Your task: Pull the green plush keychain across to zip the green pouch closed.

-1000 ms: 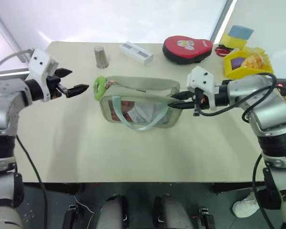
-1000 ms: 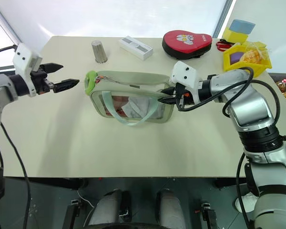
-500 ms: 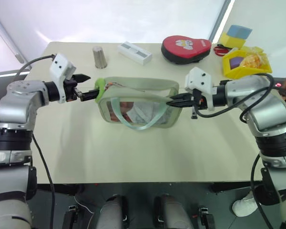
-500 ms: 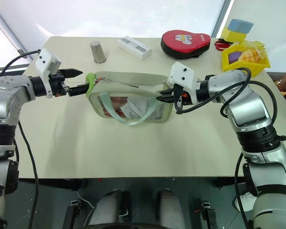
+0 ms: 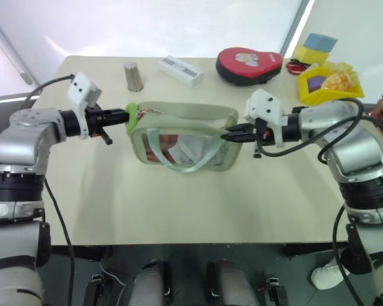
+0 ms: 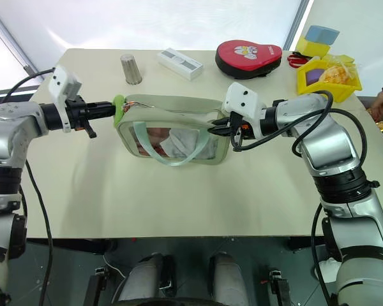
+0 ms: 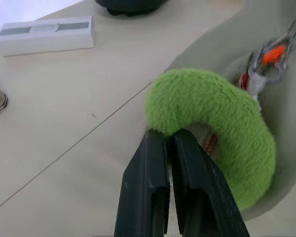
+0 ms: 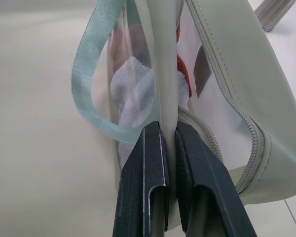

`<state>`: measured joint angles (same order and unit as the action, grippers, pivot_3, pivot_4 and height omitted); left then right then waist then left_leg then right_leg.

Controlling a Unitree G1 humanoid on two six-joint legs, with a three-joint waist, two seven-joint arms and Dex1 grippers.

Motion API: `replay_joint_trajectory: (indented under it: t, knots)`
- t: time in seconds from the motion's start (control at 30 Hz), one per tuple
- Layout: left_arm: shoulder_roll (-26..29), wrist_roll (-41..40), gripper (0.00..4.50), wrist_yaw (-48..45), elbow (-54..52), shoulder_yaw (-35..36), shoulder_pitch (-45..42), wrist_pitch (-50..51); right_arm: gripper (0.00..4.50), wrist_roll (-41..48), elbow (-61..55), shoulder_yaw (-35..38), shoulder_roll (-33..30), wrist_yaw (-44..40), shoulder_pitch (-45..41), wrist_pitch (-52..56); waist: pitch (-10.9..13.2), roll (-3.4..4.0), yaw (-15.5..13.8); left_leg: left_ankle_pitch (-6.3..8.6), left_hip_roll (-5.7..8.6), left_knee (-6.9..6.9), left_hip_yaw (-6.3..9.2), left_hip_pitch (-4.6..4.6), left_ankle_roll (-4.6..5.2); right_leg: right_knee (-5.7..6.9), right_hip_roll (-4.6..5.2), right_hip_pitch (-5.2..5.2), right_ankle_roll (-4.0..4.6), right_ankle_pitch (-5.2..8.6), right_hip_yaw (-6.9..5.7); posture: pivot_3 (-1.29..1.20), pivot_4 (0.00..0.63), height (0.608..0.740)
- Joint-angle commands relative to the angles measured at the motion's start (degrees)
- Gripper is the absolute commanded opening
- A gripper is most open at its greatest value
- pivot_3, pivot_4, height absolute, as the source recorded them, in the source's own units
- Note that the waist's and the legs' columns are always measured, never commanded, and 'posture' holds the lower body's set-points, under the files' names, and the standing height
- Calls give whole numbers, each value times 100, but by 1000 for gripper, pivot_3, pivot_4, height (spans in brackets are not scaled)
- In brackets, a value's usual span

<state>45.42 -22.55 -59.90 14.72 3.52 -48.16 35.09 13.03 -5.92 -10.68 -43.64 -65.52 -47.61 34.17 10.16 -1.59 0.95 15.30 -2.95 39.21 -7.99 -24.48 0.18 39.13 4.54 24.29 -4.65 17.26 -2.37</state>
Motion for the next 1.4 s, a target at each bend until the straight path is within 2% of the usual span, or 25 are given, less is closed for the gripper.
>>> replay_joint_trajectory:
  t: [0.03, 0.2, 0.33, 0.43, 0.6, 0.73, 0.83, 0.93, 1.13, 1.17, 1.2, 1.37, 1.4]
  knots:
    - [-94, -498, 34, -184, -607, 144, -608, 389, 0, -17, 1, -16, 113, 36, -142, -137, 0, 0, -6, 0, 1, 0, 0, 0, 0, 0, 1, -1, 0, 0, 0, 0, 150, 740]
    - [-285, -385, 34, -387, -1265, -443, -574, 378, 0, -80, 52, -26, 202, 75, -166, -206, -2, 4, 24, -1, 1, -1, -1, 6, -1, 3, 0, -4, 0, 0, 2, 0, 150, 740]
    - [-576, 54, 34, 53, -1023, -606, -535, -79, 0, -52, -77, 6, 214, 95, -79, -153, -2, 4, 15, -5, -1, -1, 0, 7, -8, 6, -7, -3, 0, 0, 2, 0, 150, 740]
    - [-604, 48, 1045, 136, -909, -479, -629, -106, 0, -40, -147, 39, 207, 146, -13, -122, -2, 4, 18, -5, -1, 1, 1, 6, -7, 6, -6, -3, 0, 0, 3, 0, 150, 740]
    - [-149, -57, 3542, 141, -1190, -218, -697, 215, 0, -49, -201, 87, 174, 215, 92, -132, -1, 3, 33, -5, -2, -1, 2, 4, -7, 5, -5, 0, 0, 0, 3, 0, 150, 740]
    - [655, -326, 3542, -265, -1729, 51, -325, 581, 0, -49, -173, 102, 160, 225, 138, -195, -1, 3, 35, -5, -3, -4, 2, 5, -7, 5, -5, 2, 0, 0, 3, 0, 150, 740]
    - [1115, -509, 3542, -365, -2340, 421, 672, 779, 0, -71, -86, 97, 213, 255, 102, -267, -2, 5, 36, -5, -1, -4, 0, 7, -7, 4, -1, 0, 0, 0, 3, 0, 150, 740]
    - [1022, -408, 3542, -27, -2664, 513, 1346, 608, 0, -70, -25, 73, 269, 253, 32, -310, -3, 3, 2, -5, -4, -3, 1, 10, -7, 6, -1, -4, 1, 1, 5, 0, 150, 740]
    - [625, -25, 3542, 416, -2473, 224, 1550, 66, 0, -68, 61, 35, 340, 217, -91, -317, -6, -6, -9, -4, 1, -2, 9, 7, -6, 3, -2, -11, 2, 1, 2, 0, 150, 740]
    - [598, -5, 3026, 398, -2443, 196, 1554, -5, 0, -69, 65, 33, 350, 213, -105, -309, -6, -6, 3, -4, 0, -2, 9, 7, -6, 3, -2, -10, 1, 1, 2, 0, 150, 740]
    - [578, 3, 2738, 374, -2423, 179, 1563, -66, 0, -68, 66, 33, 360, 215, -116, -301, -6, -6, 11, -4, 0, -3, 8, 7, -6, 3, -2, -8, 2, 1, 2, 0, 150, 740]
    - [476, 38, 173, 435, -2283, 126, 1584, -176, 0, -56, 31, 42, 370, 232, -157, -232, -5, -6, 1, -4, 0, -4, 8, 7, -6, 3, -2, -7, 1, 1, 2, 0, 150, 740]
    - [441, 44, 75, 456, -2256, 114, 1564, -198, 0, -52, 19, 46, 368, 234, -164, -216, -5, -6, -2, -4, 0, -4, 8, 7, -6, 3, -2, -7, 1, 1, 2, 0, 150, 740]
